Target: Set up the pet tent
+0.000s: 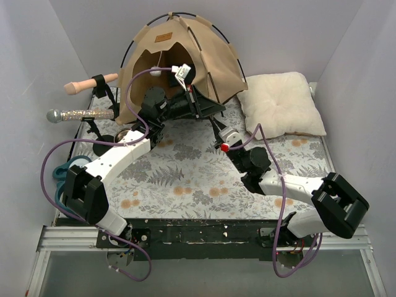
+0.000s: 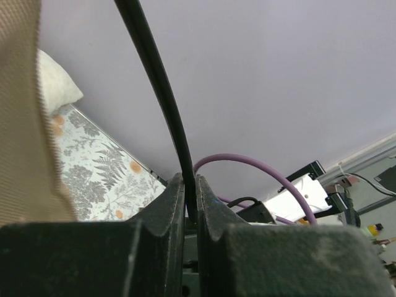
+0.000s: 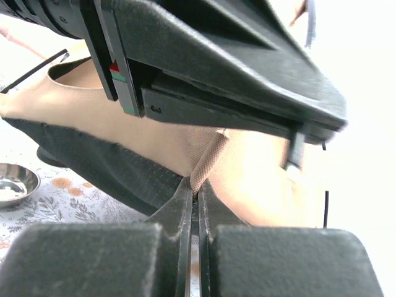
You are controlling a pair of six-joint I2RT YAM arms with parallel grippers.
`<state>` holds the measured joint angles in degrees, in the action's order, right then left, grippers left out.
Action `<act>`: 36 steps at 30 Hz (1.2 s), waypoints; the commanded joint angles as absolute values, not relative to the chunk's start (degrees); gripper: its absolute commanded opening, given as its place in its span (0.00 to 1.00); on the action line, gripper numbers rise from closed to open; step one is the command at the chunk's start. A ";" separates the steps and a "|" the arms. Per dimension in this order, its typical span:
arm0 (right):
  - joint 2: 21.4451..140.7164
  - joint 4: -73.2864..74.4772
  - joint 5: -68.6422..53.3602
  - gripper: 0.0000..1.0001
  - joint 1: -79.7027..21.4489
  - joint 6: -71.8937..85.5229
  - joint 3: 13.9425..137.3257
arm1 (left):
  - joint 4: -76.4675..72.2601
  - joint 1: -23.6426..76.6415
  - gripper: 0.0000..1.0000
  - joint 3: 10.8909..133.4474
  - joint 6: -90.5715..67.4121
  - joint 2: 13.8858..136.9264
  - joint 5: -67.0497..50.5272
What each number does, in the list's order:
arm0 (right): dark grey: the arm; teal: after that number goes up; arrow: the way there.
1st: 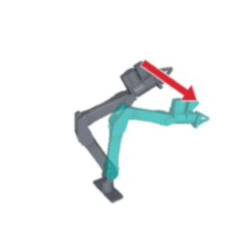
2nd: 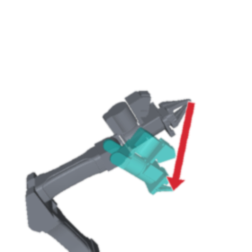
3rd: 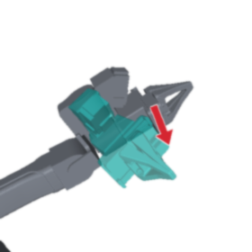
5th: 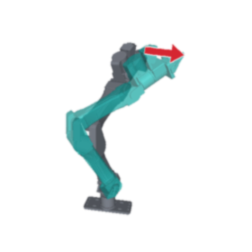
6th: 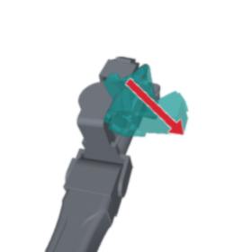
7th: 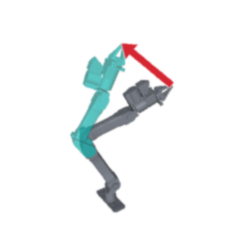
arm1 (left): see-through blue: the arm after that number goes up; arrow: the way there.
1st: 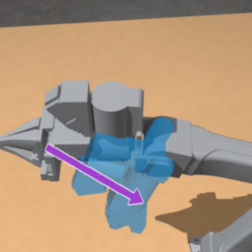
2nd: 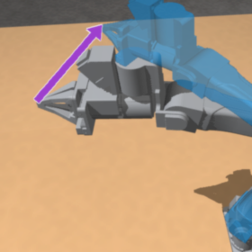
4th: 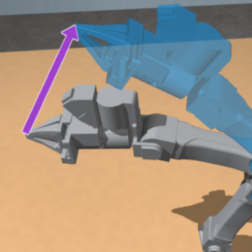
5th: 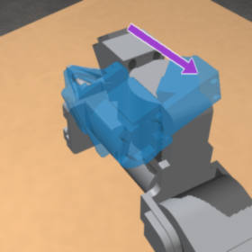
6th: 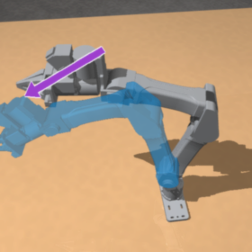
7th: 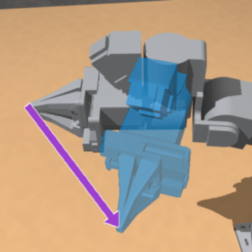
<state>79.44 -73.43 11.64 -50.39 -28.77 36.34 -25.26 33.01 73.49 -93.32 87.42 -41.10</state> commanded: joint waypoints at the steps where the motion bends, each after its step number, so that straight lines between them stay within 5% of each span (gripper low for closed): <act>1: 74.19 -79.90 11.43 0.01 -50.71 -29.71 33.84 | -27.51 29.01 0.00 73.56 -88.33 85.34 -39.46; 36: 65.22 -71.28 -4.74 0.01 -50.71 -38.67 22.50 | -27.86 26.46 0.00 75.94 -86.48 88.77 -37.89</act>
<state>66.11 -69.36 2.59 -49.50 -36.47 24.93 -23.51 29.74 73.49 -88.82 89.08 -50.37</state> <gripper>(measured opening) 0.040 0.048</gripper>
